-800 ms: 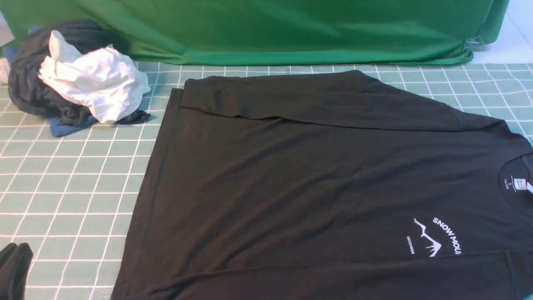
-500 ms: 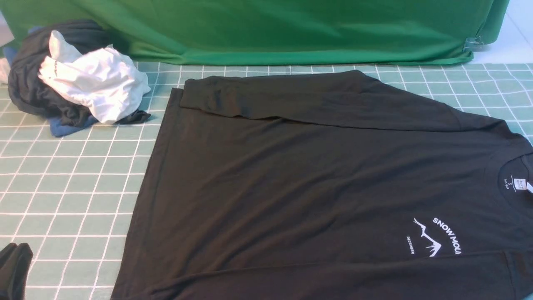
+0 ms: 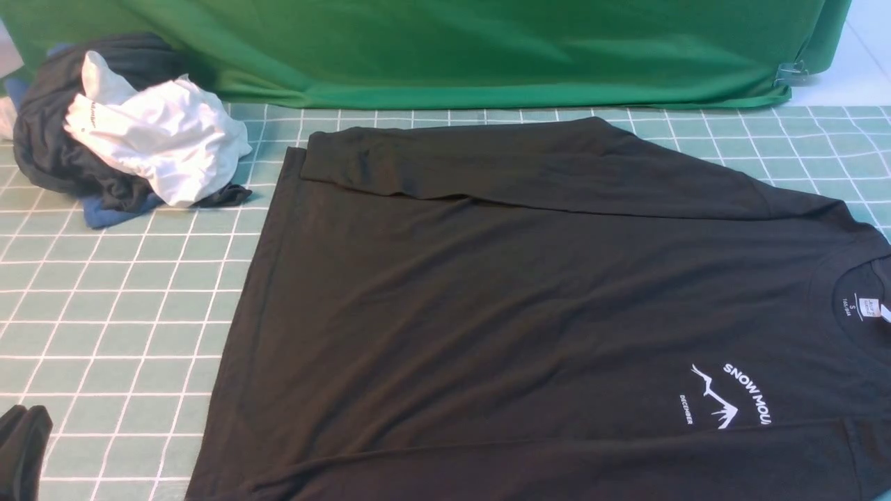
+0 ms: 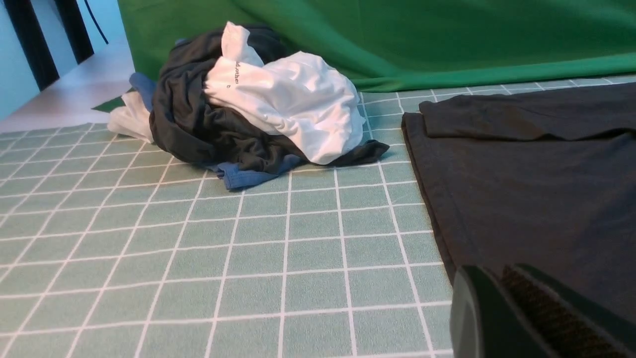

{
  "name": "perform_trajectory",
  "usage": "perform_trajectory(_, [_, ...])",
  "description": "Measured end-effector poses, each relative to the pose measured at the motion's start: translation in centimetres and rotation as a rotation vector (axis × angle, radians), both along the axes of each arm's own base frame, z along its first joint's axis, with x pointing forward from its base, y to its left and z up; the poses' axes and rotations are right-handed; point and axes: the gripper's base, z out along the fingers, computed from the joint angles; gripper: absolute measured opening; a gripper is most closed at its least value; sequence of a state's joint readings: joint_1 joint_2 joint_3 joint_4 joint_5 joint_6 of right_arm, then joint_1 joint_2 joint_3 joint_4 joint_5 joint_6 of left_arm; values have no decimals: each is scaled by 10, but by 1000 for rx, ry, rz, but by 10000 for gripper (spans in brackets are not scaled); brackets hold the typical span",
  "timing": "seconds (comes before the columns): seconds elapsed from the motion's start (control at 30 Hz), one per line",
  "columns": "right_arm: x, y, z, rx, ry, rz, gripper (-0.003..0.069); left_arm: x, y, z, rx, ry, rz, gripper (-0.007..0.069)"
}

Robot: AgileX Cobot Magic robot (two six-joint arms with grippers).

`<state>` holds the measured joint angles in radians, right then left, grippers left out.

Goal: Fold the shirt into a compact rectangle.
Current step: 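Grasp the left edge of the dark T-shirt lying flat on the table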

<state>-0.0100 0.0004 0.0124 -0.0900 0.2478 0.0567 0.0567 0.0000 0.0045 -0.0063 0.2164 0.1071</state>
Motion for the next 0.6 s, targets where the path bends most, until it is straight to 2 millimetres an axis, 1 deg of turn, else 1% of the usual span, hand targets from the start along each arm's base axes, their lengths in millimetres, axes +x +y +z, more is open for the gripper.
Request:
perform_trajectory(0.07, [0, 0, 0, 0, 0, 0, 244, 0, 0, 4, -20, -45, -1, 15])
perform_trajectory(0.17, [0, 0, 0, 0, 0, 0, 244, 1, 0, 15, -115, -169, 1, 15])
perform_trajectory(0.2, [0, 0, 0, 0, 0, 0, 244, 1, 0, 15, -124, -175, 2, 15])
perform_trajectory(0.23, [0, 0, 0, 0, -1, 0, 244, 1, 0, 19, -198, -219, 6, 15])
perform_trajectory(0.33, [0, 0, 0, 0, -1, 0, 244, 0, 2, 26, -329, -309, 16, 15])
perform_trajectory(0.43, [0, 0, 1, 3, -11, 0, 244, -2, 3, 33, -340, -390, 21, 15])
perform_trajectory(0.5, [1, 1, 5, 89, -61, -1, 244, -4, 5, 40, -331, -467, 24, 15])
perform_trajectory(0.57, [1, 2, 13, 277, -148, -3, 244, -5, 5, 43, -334, -503, 26, 15])
perform_trajectory(0.6, [1, 2, 18, 400, -204, -4, 244, -5, 6, 44, -334, -514, 26, 15])
